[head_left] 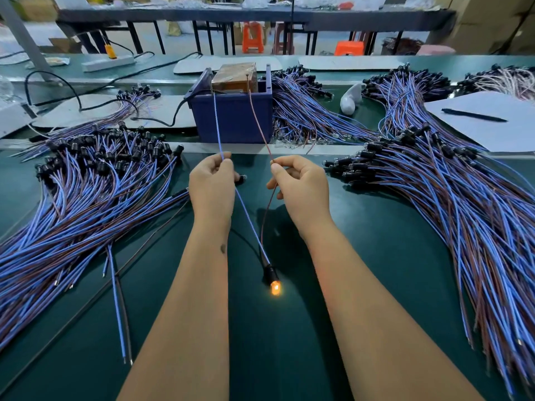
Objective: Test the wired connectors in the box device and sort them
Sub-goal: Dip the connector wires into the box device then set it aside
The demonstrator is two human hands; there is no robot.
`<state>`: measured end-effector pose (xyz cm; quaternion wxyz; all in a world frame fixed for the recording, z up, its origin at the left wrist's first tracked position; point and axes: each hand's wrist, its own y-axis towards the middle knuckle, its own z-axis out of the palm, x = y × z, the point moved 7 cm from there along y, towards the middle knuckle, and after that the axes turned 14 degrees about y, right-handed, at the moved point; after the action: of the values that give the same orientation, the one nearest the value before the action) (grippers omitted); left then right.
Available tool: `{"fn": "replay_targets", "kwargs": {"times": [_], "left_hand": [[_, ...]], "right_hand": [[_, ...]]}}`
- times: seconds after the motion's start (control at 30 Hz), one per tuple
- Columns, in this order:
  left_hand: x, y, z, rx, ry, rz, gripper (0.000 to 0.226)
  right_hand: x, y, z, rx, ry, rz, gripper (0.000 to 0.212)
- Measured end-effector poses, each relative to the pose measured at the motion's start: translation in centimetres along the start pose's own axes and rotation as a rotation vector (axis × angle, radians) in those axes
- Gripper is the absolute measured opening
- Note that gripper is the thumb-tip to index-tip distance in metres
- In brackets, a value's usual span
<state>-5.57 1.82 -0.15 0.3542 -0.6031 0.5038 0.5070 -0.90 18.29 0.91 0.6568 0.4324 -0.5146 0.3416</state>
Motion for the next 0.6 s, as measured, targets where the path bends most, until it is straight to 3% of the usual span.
{"fn": "replay_targets", "kwargs": {"times": [0.13, 0.23, 0.43, 0.6], "left_hand": [[-0.5, -0.5, 2.3, 0.222, -0.138, -0.014, 0.017], [-0.7, -0.9, 3.2, 0.281, -0.158, -0.010, 0.016], [-0.8, -1.0, 3.1, 0.287, -0.135, 0.022, 0.008], [-0.6, -0.3, 1.5, 0.149, -0.300, -0.034, 0.019]], "right_hand": [[0.5, -0.4, 1.2, 0.059, 0.001, -0.066, 0.007], [0.2, -0.4, 1.5, 0.073, -0.035, -0.075, 0.009], [-0.2, -0.2, 1.4, 0.116, -0.055, -0.037, 0.015], [-0.6, -0.5, 2.1, 0.231, -0.079, 0.046, 0.017]]}}
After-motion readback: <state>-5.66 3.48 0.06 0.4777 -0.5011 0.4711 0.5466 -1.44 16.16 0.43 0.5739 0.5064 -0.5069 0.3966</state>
